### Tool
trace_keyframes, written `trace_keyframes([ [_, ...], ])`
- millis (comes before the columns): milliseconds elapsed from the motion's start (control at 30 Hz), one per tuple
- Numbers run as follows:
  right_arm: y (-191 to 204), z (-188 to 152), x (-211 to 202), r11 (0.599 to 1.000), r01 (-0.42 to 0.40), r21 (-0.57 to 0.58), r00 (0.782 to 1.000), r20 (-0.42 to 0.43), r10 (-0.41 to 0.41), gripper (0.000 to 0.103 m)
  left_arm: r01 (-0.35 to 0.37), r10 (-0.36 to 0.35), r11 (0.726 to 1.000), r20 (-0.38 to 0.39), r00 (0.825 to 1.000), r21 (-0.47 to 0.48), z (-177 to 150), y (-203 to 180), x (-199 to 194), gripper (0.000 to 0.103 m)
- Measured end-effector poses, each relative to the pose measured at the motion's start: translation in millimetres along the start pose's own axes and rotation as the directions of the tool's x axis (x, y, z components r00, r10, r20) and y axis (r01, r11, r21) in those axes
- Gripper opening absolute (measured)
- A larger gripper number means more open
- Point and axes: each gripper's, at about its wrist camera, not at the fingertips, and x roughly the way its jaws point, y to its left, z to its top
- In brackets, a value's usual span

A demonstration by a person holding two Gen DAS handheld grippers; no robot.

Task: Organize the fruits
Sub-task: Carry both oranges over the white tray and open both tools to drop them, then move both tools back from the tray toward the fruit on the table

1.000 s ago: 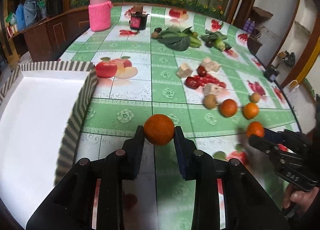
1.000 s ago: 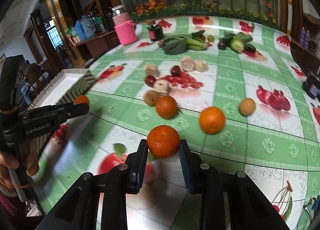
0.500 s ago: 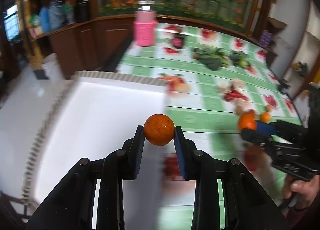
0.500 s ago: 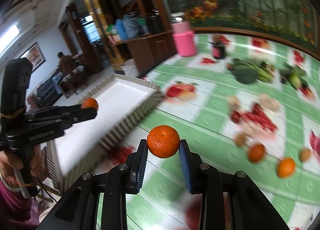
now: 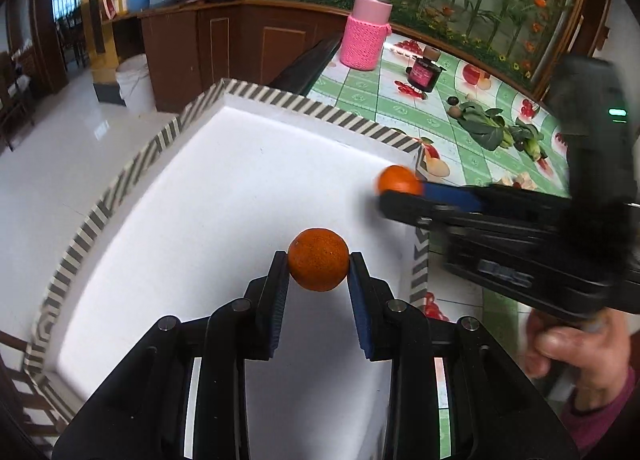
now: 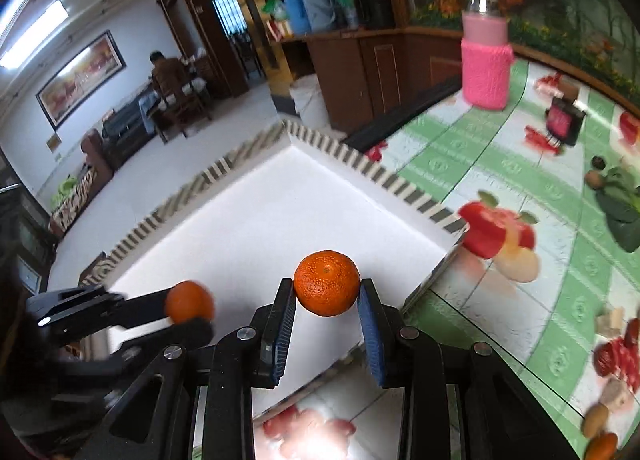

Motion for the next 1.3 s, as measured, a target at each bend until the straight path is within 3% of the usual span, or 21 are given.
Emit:
trace_keyframes([
  [233, -5.4, -6.9, -3.2, 0.998, 0.036, -0.046, 0.999, -0.029, -0.037, 0.031, 0.075, -0.076, 0.997, -0.060, 0.995, -0.015, -13.2, -14.7, 10.5, 0.029],
  [433, -12.0, -5.3, 13.9, 0.998, 0.052, -0.038, 0.995, -0.079, -0.055, 0.031, -0.013, 0.012, 1.000, -0.056, 0.998, -0.020, -8.0, -11.7, 10.4, 0.029],
  [600, -17.6, -4.2, -0.2, 0.999, 0.014, 0.032, 0.999, -0.033, -0.013, 0.032, -0.018, 0.015, 1.000, -0.115, 0.993, -0.022, -11.5, -6.0, 19.3, 0.030],
  [767, -20.8, -6.2, -20.6, 0.998, -0.014, 0.068, 1.000, 0.019, 0.013, 0.032, 0.036, -0.042, 0.998, -0.108, 0.993, -0.055, -13.9, -0.5, 17.6, 0.044],
  [933, -25.0, -22.1, -50.7, 0.994, -0.007, 0.106, 0.997, 0.081, -0.002, 0.032, -0.036, 0.036, 0.999, -0.011, 0.999, -0.003, -12.8, -11.4, -0.9, 0.044],
  [1067, -30.2, -45.0, -76.6, 0.992, 0.038, 0.123, 0.992, 0.113, -0.051, 0.032, -0.084, 0.079, 0.995, 0.085, 0.993, 0.060, -9.9, -35.0, -12.2, 0.044],
  [1300, -51.2, -94.2, -124.8, 0.974, 0.144, 0.174, 0.974, 0.150, -0.171, 0.032, -0.045, 0.013, 0.986, 0.191, 0.982, 0.162, -14.2, -90.5, -24.2, 0.044],
])
